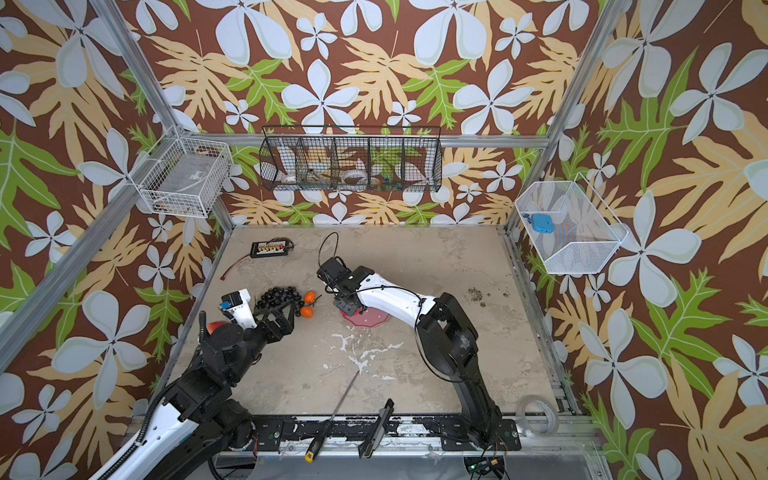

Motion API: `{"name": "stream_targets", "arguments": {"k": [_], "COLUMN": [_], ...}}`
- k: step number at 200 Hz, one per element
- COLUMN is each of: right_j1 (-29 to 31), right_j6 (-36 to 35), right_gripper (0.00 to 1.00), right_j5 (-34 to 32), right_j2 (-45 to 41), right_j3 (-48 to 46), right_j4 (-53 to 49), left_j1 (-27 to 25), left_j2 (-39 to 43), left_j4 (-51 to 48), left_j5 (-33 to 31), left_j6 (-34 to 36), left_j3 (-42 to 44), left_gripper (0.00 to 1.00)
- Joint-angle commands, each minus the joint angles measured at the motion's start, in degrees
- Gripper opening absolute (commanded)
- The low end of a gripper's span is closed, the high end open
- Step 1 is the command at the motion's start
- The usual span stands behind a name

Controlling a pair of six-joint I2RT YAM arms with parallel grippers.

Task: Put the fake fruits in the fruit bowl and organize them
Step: 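Lower the apple onto the pink plate with the right gripper while the left arm withdraws, then open the right gripper and lift it off the apple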

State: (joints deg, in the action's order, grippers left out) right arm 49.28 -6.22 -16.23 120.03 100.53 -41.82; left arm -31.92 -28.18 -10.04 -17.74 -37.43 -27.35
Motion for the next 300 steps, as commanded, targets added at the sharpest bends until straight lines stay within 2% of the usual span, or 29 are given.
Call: {"name": "stream_targets", "arguments": {"k": [1, 103, 201, 238, 300], "right_j1": [0.2, 0.2, 0.2, 0.3, 0.1], "right_j6": [-0.1, 0.4, 1.2, 5.4, 10.3], "right_gripper": [0.26, 0.32, 0.34, 0.45, 0.51], "right_j5": [0.2, -1.8, 1.4, 0.9, -0.5], "right_j2": [0.4, -2.2, -5.7, -15.6, -42.5], "right_j3": [0.6, -1.4, -1.6, -8.2, -32.4], "right_j4": [-0.4, 0.5, -0.1, 3.4, 16.2], "left_j1": [0.1, 0.1, 0.1, 0.1, 0.4], "left_j2": [0.0, -0.2, -1.7, -4.7, -8.6], "left_j4": [1.2, 1.2, 0.9, -0.8, -6.1], "left_j5": [-0.3, -0.4, -0.4, -1.0, -9.7], "left_j6": [0.2, 0.1, 0.1, 0.5, -1.9], "left_j3": [0.1, 0.2, -0.2, -2.1, -4.8], "left_gripper": [1.00, 1.00, 1.00, 1.00, 1.00]}}
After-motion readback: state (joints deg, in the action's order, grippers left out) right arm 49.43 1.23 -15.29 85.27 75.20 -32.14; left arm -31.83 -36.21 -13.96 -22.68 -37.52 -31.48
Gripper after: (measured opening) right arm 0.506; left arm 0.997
